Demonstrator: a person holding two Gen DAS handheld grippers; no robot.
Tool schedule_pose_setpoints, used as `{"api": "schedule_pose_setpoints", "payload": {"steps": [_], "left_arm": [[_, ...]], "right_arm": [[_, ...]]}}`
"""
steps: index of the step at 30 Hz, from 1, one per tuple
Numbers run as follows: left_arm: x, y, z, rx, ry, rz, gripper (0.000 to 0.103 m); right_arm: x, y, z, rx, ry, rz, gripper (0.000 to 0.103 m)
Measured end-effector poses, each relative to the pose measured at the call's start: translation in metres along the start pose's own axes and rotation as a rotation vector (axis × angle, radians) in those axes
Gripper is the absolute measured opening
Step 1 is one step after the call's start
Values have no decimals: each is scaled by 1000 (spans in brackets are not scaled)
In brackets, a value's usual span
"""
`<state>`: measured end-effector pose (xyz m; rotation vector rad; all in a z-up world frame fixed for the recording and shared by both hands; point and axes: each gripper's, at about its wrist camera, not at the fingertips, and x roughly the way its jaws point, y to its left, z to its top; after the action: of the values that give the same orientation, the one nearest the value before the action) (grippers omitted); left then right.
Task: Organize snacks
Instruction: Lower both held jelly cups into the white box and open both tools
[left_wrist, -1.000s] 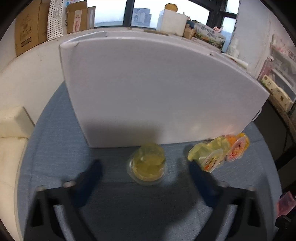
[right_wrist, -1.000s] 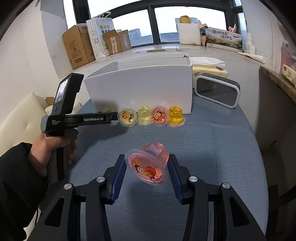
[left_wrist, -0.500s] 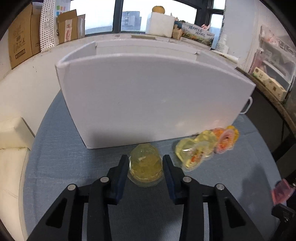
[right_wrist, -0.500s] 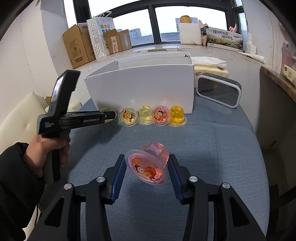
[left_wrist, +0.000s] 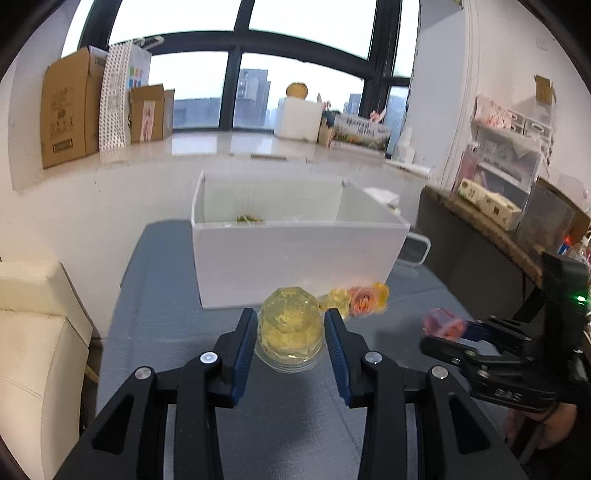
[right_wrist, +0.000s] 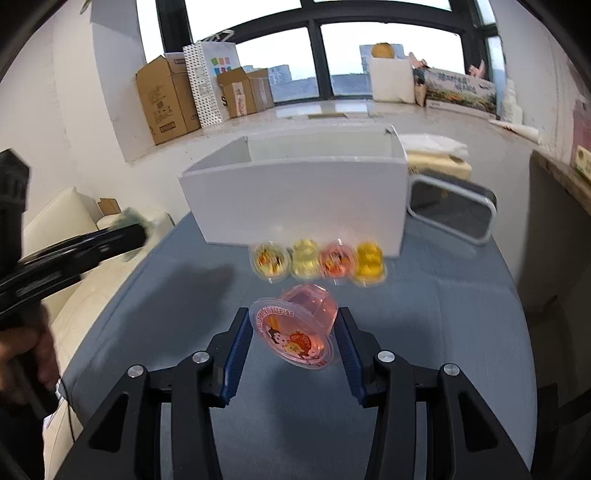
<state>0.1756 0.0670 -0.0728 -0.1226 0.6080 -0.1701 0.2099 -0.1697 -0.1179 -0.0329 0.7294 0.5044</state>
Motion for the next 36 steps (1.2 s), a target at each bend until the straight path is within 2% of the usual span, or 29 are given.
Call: {"api": "schedule_pose_setpoints", "payload": {"steps": [6, 10, 13, 17, 19, 20, 21, 22, 23, 25, 29, 31, 36], "left_arm": [[-5, 8, 47, 23, -60, 13, 42], [13, 13, 82, 45, -104, 13, 42], [45, 21, 105, 32, -81, 9, 42], [91, 29, 122, 19, -25, 13, 42], [108, 31, 125, 17, 2, 48, 43], [115, 32, 126, 20, 11, 67, 52], [121, 33, 126, 19, 21, 70, 79], [125, 35, 125, 13, 31, 68, 96], [126, 37, 123, 1, 25, 64, 103], [129, 40, 120, -5, 37, 62, 103], [129, 43, 113, -3, 50, 71, 103], [127, 42, 112, 1, 53, 64, 103], [110, 37, 111, 4, 39, 48, 103]], "right_arm": [[8, -2, 49, 4, -59, 23, 50], [19, -9, 97, 19, -104, 31, 50], [38, -15, 134, 27, -103, 41, 50], [66, -23, 168, 14, -83, 16, 50], [78, -25, 175, -5, -75, -16, 51], [82, -27, 176, -7, -72, -28, 52], [86, -29, 177, -4, -70, -39, 63], [88, -33, 177, 3, -76, -50, 88], [88, -36, 176, 5, -81, -58, 95], [88, -41, 175, 9, -98, -70, 97], [93, -49, 172, 18, -61, -68, 98], [92, -51, 170, 18, -61, -70, 103], [83, -47, 168, 7, -74, -58, 103]]}}
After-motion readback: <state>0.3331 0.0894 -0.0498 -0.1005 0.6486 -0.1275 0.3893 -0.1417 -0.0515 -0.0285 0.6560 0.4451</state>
